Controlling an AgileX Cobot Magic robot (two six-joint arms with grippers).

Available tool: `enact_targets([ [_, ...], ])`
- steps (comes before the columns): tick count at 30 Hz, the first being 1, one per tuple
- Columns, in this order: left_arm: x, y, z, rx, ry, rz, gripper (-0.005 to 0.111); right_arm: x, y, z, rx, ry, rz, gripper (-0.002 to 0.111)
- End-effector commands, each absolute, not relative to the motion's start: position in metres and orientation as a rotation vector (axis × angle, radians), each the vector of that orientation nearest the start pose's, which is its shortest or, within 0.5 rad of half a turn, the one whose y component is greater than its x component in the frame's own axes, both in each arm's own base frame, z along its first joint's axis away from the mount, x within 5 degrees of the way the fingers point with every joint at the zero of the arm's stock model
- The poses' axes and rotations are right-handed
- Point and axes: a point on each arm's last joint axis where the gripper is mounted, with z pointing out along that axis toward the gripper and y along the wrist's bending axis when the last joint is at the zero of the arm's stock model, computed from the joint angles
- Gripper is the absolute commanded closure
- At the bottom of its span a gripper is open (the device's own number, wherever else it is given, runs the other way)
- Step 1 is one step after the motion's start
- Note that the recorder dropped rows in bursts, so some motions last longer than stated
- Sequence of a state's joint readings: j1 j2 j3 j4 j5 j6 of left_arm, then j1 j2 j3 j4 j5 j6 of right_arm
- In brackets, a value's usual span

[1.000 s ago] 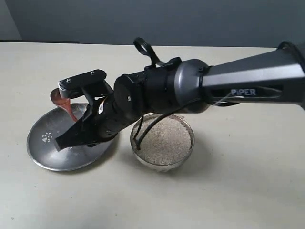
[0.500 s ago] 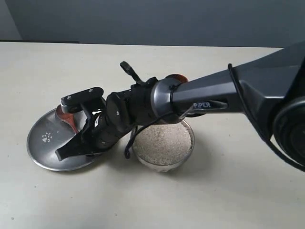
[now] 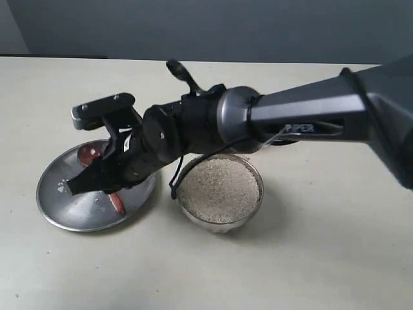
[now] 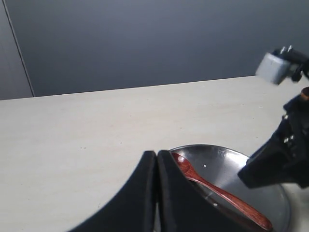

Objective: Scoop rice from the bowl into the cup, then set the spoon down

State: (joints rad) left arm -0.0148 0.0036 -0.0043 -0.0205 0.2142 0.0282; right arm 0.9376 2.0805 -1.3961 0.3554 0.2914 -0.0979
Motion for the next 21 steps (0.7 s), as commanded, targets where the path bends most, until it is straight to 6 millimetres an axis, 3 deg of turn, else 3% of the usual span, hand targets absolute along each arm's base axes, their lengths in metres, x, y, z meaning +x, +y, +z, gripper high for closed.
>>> enact_targets([
  [1,0.056,-0.002,0.194,0.025,1.691,-0.014,0.106,0.256,0.360,0.212,-0.998,2.201,0.585,0.073],
  [6,0.056,-0.002,0.194,0.025,1.691,-0.014,0.106,0.254,0.343,0.248,-0.985,2.166,0.531,0.079],
  [12,0.056,-0.002,0.194,0.025,1.691,-0.014,0.106,0.256,0.316,0.281,-0.931,2.164,0.383,0.109],
  [21,0.056,-0.002,0.194,0.025,1.691,-0.014,0.106,0.244,0.284,0.315,-0.988,2.109,0.194,0.109],
])
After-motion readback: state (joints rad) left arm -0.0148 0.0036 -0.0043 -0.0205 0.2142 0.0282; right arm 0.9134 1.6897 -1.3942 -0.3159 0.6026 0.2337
